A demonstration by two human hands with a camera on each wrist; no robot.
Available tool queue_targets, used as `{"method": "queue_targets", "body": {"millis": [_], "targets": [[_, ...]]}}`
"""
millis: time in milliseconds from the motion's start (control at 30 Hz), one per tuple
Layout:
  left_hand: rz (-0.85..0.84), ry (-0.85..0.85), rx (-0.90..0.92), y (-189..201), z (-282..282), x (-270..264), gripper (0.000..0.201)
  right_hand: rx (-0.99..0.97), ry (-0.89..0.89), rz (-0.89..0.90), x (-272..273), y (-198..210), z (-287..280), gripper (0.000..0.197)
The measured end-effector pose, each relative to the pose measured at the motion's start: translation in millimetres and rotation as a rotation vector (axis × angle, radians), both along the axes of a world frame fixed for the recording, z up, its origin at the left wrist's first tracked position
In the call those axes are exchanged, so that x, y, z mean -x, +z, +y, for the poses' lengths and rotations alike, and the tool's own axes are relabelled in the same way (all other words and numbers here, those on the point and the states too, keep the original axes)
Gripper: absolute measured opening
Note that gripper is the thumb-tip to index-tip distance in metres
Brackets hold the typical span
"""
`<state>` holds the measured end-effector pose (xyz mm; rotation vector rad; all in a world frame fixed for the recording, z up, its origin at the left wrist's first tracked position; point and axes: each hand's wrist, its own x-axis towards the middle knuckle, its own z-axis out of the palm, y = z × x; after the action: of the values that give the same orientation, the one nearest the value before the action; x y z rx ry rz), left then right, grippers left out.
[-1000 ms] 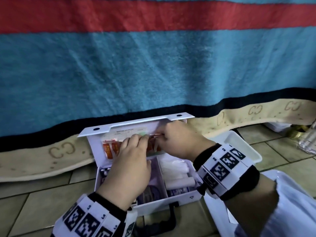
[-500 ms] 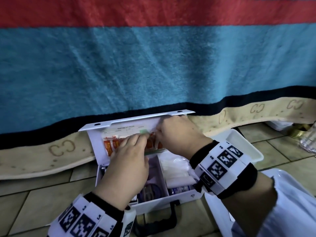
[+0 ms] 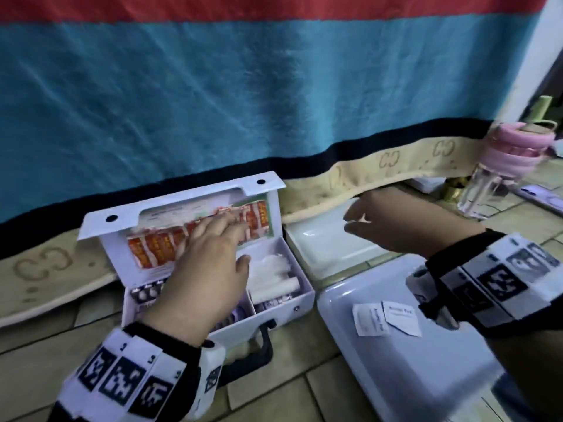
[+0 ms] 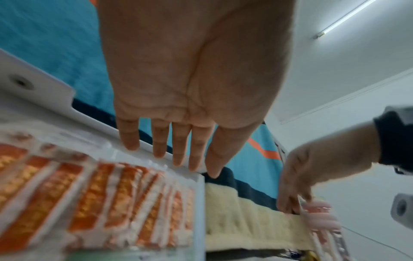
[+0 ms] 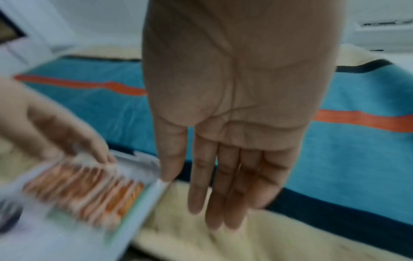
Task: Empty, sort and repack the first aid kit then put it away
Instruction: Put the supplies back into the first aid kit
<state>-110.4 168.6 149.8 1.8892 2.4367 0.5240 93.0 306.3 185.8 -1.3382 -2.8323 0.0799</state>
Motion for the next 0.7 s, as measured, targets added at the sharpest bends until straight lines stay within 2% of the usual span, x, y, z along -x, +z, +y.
{"method": "queue_targets", "body": {"millis": [67, 133, 200, 300, 367, 500, 700], "targets": [[-0.029, -0.082, 0.021, -8, -1, -18, 0.043, 0.132, -0.068, -0.191, -28, -26, -1, 0.034], [-0.056, -0.149, 0.037, -15, -1, -34, 0.036, 0.250, -0.083, -0.307, -47, -57, -4, 0.040], [-0.054, -0.215, 0.042, -21, -1, -49, 0.029, 0.310, -0.077, -0.352, -58, -85, -8, 0.050], [-0.051, -0.335, 0.033, -27, 3, -72, 0.024, 0.316, -0.140, -0.299, -65, -103, -15, 0.065], [-0.024, -0.420, 0.066, -31, 8, -87, 0.025, 0.304, -0.166, -0.262, -64, -106, -17, 0.064], [0.107, -0.559, 0.250, -50, 27, -115, 0.031, 0.335, -0.222, -0.254, -62, -103, -16, 0.058], [0.177, -0.470, 0.472, -76, 56, -138, 0.033, 0.380, -0.243, -0.330, -55, -111, -3, 0.040]]}}
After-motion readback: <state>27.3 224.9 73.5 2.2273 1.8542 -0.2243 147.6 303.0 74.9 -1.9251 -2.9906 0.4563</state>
